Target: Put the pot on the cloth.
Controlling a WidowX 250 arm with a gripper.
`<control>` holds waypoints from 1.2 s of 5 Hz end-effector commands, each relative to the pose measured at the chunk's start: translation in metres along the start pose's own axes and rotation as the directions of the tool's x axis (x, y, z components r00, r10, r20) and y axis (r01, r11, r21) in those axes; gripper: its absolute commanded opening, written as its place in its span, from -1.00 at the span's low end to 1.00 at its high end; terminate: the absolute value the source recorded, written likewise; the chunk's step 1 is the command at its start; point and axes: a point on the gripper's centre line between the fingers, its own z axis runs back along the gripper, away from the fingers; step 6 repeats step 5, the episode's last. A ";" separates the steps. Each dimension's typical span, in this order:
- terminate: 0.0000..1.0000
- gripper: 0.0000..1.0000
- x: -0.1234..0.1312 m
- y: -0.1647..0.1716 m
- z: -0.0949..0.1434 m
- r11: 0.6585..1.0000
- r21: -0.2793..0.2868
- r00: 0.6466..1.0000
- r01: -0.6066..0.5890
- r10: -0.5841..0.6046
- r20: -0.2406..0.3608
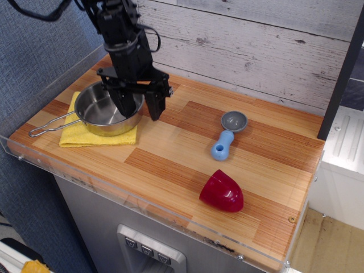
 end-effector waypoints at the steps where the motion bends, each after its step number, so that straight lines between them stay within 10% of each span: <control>1: -1.00 1.00 0.014 -0.019 0.089 0.997 0.072 0.994 -0.010 0.002 0.111; 4: -1.00 1.00 0.034 -0.067 0.119 0.997 0.048 0.989 0.065 -0.071 0.132; 5: 1.00 1.00 0.034 -0.067 0.119 0.997 0.048 0.989 0.065 -0.071 0.132; 6: 1.00 1.00 0.034 -0.067 0.119 0.997 0.048 0.989 0.065 -0.071 0.132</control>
